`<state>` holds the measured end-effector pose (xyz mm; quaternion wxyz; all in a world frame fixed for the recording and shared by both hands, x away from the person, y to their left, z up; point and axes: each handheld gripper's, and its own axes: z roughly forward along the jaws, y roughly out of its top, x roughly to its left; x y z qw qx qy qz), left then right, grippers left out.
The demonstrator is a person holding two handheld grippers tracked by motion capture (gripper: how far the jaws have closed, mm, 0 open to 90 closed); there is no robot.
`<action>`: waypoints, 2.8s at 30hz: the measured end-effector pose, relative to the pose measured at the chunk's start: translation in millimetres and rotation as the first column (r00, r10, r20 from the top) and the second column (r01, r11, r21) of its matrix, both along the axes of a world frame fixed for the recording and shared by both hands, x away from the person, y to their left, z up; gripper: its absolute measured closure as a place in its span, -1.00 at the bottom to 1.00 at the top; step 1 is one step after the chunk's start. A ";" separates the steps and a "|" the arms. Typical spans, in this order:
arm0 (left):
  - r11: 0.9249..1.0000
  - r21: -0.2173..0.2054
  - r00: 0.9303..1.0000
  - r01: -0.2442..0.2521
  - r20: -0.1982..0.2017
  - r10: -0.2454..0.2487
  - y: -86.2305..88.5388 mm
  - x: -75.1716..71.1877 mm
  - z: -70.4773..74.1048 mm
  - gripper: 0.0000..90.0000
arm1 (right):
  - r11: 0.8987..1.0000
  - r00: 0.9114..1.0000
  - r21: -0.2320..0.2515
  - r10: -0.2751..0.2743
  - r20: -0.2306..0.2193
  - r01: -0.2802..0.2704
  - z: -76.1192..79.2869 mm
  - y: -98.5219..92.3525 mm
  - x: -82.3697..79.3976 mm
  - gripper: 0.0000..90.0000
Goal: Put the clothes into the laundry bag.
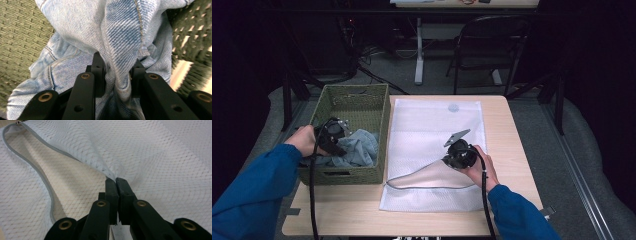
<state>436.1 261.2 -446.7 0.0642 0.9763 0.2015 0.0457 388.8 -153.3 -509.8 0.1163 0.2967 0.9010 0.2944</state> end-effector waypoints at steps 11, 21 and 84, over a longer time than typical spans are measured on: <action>1.000 -0.001 0.999 0.004 0.040 -0.004 2.4 -3.1 29.7 0.65 | 1.000 1.000 0.003 -0.004 0.002 0.004 1.3 -0.3 -0.7 0.96; 1.000 0.008 0.998 0.018 0.053 -0.019 -2.4 -4.1 54.1 0.66 | 1.000 1.000 0.005 -0.005 0.008 0.005 1.7 -0.6 -1.0 0.96; 0.999 0.030 0.989 0.034 0.140 -0.038 -48.7 -40.4 192.2 0.66 | 1.000 1.000 0.001 -0.007 0.010 0.007 1.6 -1.2 -2.2 0.96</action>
